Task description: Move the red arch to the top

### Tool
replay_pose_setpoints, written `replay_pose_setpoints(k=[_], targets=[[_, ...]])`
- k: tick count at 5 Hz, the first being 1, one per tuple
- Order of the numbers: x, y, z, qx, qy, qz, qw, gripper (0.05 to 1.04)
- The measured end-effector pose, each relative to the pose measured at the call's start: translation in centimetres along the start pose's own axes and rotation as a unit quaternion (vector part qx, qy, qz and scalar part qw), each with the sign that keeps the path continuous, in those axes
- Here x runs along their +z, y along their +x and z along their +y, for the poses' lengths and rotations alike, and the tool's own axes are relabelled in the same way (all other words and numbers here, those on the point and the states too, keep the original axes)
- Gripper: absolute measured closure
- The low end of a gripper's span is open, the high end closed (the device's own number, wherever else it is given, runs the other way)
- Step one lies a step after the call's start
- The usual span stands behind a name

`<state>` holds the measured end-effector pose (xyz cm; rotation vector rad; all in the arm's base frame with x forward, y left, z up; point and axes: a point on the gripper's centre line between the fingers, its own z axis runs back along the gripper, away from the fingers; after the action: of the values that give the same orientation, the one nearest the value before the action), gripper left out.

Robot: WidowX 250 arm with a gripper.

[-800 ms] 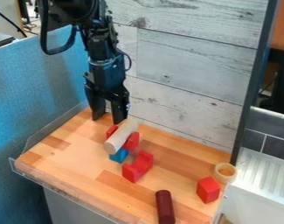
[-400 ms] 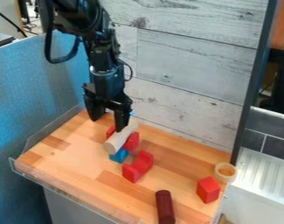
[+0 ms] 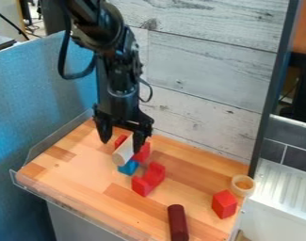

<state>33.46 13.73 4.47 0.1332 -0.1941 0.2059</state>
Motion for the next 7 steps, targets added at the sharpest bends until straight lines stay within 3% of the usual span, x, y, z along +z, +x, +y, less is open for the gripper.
replay_pose_setpoints(k=[1, 2, 3, 4, 5, 6, 7], targets=[[-1.4, -0.9, -2.6, 0.029, 0.023, -0.021, 0.9991, 0.083], [-1.1, -1.2, -3.7, 0.089, 0.038, -0.060, 0.9935, 0.083], [-1.5, -2.0, -5.2, 0.141, 0.047, -0.069, 0.9865, 0.083], [-1.2, -2.1, -4.6, 0.192, 0.053, -0.090, 0.9760, 0.083], [-1.1, -2.4, -3.0, 0.235, 0.048, -0.102, 0.9656, 0.083], [-1.1, -2.7, -2.4, 0.252, 0.025, -0.125, 0.9593, 0.083], [-1.2, -2.9, -1.6, 0.270, -0.006, -0.129, 0.9541, 0.083]])
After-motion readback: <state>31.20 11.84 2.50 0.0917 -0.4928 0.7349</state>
